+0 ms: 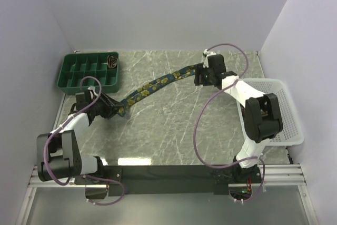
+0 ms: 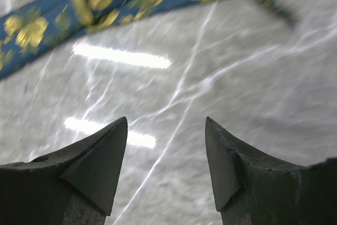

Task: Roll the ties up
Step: Flatten the tie

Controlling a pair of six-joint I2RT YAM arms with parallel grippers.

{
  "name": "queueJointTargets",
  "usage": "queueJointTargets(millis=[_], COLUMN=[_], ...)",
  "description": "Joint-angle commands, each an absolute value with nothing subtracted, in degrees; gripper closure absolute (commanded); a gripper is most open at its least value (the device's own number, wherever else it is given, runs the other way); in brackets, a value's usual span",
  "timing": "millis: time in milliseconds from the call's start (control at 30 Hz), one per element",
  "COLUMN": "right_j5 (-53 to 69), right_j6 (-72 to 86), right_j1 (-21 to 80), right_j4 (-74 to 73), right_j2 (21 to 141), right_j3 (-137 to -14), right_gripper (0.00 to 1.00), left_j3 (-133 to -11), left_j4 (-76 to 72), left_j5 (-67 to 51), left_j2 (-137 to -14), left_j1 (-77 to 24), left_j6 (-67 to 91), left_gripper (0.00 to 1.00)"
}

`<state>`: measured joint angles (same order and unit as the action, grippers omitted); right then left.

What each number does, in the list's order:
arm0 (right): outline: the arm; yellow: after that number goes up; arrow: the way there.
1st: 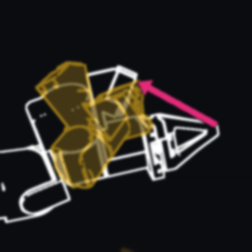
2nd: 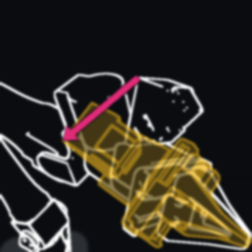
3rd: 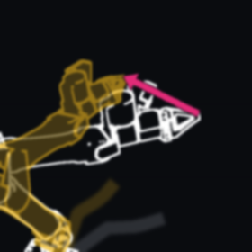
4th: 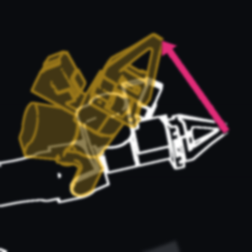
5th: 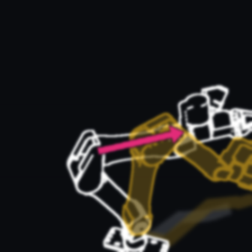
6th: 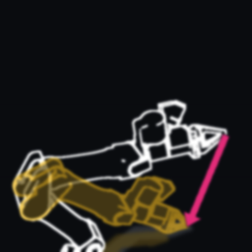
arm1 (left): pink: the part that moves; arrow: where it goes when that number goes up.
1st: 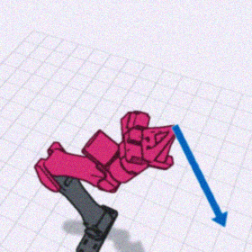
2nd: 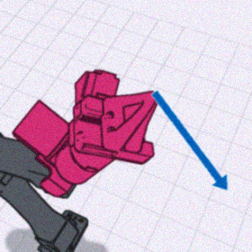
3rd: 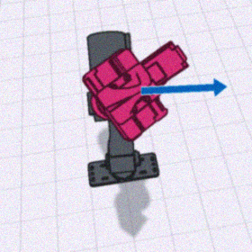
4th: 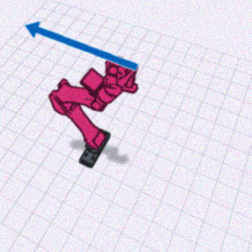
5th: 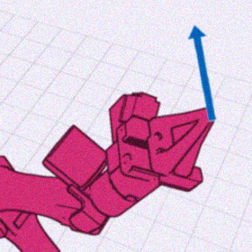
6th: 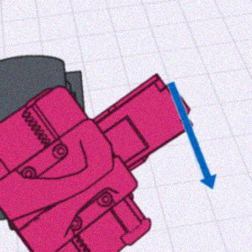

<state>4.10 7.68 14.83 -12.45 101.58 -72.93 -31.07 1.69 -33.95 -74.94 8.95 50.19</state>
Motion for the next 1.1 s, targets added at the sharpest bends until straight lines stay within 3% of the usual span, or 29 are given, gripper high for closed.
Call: queueJointTargets(millis=[0, 100, 233, 500, 800, 967, 1067], right_j5=[7.5, 8.5, 9.4, 14.3, 16.1, 16.1, 16.1], right_j6=[9.8, 10.5, 11.4, 14.1, 15.4, 15.3, 15.2], right_j1=[16.7, 17.8, 18.9, 20.8, 23.6, 24.0, 24.0], right_j4=[-8.2, -7.3, -6.2, -0.1, 3.1, 3.3, 3.2], right_j2=[95.7, 92.8, 88.4, 80.2, 75.9, 75.0, 74.3], right_j3=[-69.2, -65.8, -61.4, -50.4, -44.7, -43.9, -43.3], right_gripper=[0.32, 0.32, 0.32, 0.33, 0.33, 0.33, 0.33], left_j3=[-34.9, -37.2, -35.9, -24.0, -24.0, -23.7, -25.0], left_j4=[4.9, 8.3, 10.4, 5.0, 1.6, -2.7, -3.2], left_j5=[-23.7, -16.0, -11.8, 4.3, 5.1, 6.3, 6.8], left_j2=[-74.7, -73.6, -68.7, -56.1, -60.7, -63.4, -66.5], left_j1=[10.3, 10.5, 9.0, 0.3, -1.9, -1.9, -1.9], left_j6=[45.3, 42.7, 42.2, 48.6, 49.1, 51.2, 52.0], left_gripper=[0.45, 0.16, 0.01, 0.02, 0.03, 0.10, 0.20])
